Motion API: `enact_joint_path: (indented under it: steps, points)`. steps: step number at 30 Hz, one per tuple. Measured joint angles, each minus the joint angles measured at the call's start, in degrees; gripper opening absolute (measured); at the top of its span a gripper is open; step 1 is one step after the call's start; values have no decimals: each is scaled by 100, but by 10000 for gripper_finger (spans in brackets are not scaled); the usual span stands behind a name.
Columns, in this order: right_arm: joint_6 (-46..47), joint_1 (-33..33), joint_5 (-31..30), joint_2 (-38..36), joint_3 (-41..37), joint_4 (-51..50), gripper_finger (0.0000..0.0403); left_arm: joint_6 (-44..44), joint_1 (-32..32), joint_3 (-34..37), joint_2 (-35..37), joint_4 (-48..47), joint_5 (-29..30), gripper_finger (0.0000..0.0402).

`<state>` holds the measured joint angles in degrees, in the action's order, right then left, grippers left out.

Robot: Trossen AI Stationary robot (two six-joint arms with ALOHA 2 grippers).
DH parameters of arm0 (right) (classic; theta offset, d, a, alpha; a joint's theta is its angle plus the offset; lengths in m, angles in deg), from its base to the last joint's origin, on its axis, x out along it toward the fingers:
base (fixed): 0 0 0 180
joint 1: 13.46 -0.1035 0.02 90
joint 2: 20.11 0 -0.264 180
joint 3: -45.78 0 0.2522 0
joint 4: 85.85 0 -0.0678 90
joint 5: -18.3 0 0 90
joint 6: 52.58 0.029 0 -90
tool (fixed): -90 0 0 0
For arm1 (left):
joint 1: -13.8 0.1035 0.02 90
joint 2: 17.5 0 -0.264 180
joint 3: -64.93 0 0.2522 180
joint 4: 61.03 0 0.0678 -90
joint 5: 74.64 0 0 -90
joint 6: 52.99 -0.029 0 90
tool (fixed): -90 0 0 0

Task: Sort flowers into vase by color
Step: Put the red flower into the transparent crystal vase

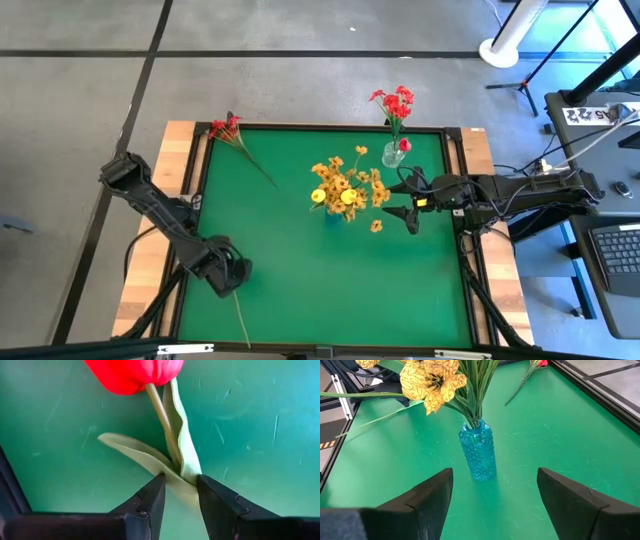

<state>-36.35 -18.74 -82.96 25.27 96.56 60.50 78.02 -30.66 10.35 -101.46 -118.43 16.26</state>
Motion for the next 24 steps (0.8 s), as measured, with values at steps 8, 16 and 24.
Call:
enact_joint_path:
  steps: [8, 16, 24]
  points:
    - [0, 0, -2, 0, 0, 0, 289, -446, 288, 80, 2, -60, 266, 73]
    - [0, 0, -2, 0, 0, 1, 289, -1149, 678, 72, 44, -143, 364, 7]
    - [0, 0, -2, -56, 49, -139, 289, -2054, 931, -1046, 412, -1547, 1296, 2]
